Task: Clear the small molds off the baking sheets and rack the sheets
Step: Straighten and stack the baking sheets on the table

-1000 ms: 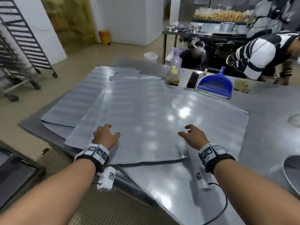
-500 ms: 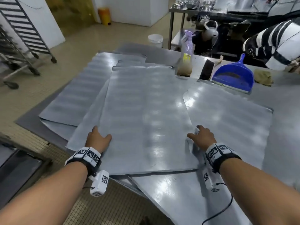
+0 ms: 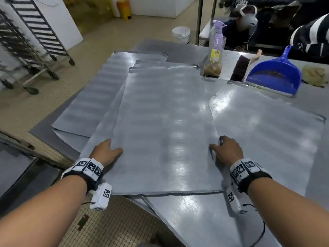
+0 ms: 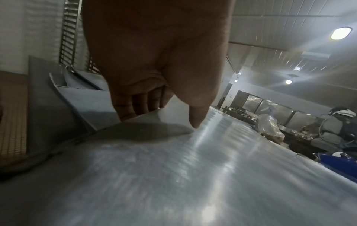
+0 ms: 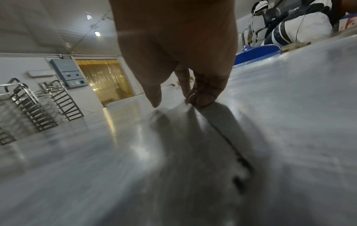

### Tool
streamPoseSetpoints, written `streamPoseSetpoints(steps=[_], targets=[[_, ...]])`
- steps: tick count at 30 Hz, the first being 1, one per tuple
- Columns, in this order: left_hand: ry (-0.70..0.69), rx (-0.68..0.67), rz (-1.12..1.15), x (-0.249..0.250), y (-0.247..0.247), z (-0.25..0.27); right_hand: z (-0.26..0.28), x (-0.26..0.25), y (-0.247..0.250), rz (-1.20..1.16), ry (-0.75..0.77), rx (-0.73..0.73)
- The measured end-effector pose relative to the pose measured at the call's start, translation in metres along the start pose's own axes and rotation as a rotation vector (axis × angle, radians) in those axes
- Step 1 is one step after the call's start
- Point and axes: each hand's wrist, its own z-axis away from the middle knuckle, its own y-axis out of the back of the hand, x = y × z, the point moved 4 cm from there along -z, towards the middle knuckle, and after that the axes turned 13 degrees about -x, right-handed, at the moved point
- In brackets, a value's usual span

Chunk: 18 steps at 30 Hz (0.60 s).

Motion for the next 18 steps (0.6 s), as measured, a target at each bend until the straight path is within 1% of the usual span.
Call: streamPoseSetpoints(steps=[3, 7, 10, 13, 15, 18], targets=[[-0.016, 0.007, 0.023, 0.0, 0.002, -0.005, 0.005, -0.002, 0.001, 0.01, -0.031, -0.004], [-0.037, 0.003, 0.13, -0.004, -0.001, -0.019, 0.009, -0.005, 0.0, -0.035, -0.061, -0.041], [-0.035, 0.019, 0.275, -0.009, -0.006, -0.028, 0.011, -0.007, -0.001, -0.098, -0.042, -0.047], [-0.043, 0.062, 0.419, -0.026, -0.005, -0.042, 0.015, -0.014, -0.007, -0.118, -0.037, -0.033], [-0.068, 0.072, 0.468, -0.04, 0.0, -0.054, 0.02, -0.021, -0.014, -0.147, -0.045, -0.016], [-0.136, 0.091, 0.519, -0.038, 0.012, -0.05, 0.031, -0.03, -0.024, -0.212, -0.057, -0.006]])
